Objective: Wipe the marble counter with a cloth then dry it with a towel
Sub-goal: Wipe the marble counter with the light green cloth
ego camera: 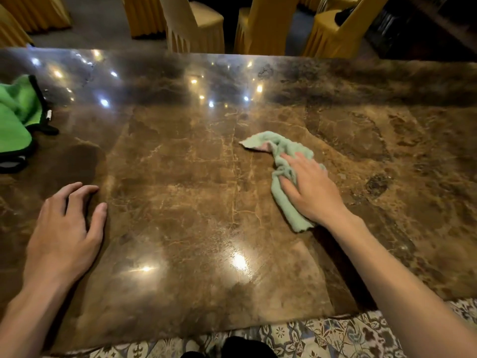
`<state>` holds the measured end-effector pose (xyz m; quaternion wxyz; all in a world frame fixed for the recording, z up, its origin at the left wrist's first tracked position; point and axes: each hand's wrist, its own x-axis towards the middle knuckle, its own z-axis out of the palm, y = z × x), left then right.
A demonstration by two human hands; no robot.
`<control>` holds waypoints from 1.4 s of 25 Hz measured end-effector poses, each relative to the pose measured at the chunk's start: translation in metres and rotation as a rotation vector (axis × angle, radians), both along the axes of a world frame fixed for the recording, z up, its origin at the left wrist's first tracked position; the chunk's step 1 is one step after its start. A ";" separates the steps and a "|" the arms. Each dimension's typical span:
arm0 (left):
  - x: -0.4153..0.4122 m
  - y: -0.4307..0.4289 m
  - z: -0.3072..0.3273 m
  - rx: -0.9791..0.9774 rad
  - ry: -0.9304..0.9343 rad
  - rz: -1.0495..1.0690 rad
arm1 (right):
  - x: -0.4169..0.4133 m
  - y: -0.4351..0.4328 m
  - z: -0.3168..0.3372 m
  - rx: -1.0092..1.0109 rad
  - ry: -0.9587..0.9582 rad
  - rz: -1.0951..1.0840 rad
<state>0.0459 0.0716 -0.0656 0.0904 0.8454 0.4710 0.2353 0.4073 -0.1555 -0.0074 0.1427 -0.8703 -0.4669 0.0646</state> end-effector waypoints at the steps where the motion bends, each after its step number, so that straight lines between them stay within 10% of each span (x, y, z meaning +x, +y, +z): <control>1: 0.002 -0.002 0.005 -0.001 0.014 0.004 | -0.001 0.020 0.000 0.002 -0.027 0.013; 12: -0.002 0.002 0.003 -0.031 0.063 0.028 | -0.162 0.021 -0.008 0.044 0.063 0.598; 19: -0.004 0.007 -0.003 -0.084 0.032 0.018 | -0.045 -0.057 0.009 0.029 0.089 0.197; 24: 0.018 -0.017 0.031 -0.132 0.041 0.036 | -0.060 -0.032 0.011 -0.002 0.083 0.355; 29: 0.110 -0.068 0.063 -0.316 -0.068 -0.222 | -0.062 -0.016 0.022 0.312 0.552 0.251; 35: 0.174 -0.065 0.074 -0.367 0.102 -0.390 | -0.039 -0.022 0.020 0.076 0.167 -0.178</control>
